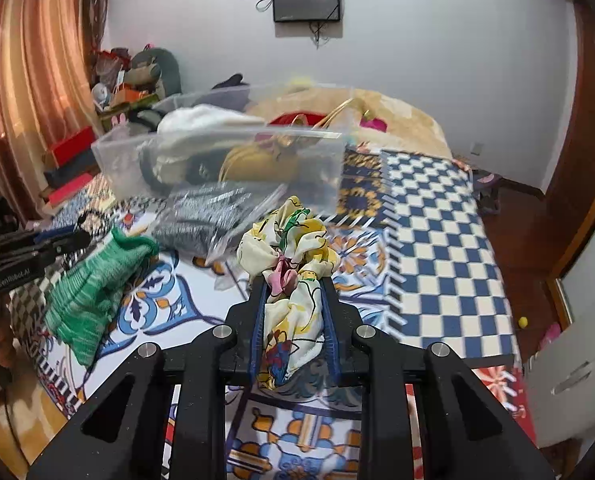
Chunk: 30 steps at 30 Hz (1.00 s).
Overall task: Organize soft objects
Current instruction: 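Grasp the floral scarf with right tool while left tool grasps the braided bracelet, then lower the scarf and bracelet into the box and open both tools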
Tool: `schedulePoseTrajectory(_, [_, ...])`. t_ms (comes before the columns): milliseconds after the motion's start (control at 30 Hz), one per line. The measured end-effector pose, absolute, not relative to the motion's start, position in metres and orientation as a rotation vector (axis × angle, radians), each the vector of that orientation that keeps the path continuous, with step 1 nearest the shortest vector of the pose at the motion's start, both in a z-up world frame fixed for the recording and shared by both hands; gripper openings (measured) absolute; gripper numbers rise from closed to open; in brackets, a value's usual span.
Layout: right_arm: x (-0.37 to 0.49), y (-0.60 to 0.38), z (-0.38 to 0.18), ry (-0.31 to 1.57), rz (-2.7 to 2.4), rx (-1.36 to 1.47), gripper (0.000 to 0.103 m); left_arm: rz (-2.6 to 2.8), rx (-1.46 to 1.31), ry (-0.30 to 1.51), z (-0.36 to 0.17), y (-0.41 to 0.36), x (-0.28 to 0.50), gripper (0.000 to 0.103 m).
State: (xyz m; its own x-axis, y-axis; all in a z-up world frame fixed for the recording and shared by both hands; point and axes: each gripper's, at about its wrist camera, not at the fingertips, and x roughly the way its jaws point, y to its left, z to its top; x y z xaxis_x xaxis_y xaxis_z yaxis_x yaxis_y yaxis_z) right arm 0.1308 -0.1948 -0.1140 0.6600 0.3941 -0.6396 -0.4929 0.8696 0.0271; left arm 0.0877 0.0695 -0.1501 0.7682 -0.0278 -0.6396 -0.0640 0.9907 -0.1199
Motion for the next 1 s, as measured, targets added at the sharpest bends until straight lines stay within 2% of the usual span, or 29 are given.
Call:
schedulePoseTrajectory(433, [0.138,-0.185,-0.059,0.540,0.549,-0.151,0.023,-0.004,-0.128,0.570,-0.091,0.065,0.087,0.024])
schedulePoseTrajectory(700, [0.160,-0.156,-0.029,0.464,0.586,-0.155,0.023,-0.023,-0.103,0.534,-0.059,0.061,0.126,0.024])
schedulePoseTrajectory(1000, [0.193,-0.125,-0.030,0.492,0.605,-0.138,0.023,-0.032,-0.135,0.565,-0.052,0.072,0.183,0.024])
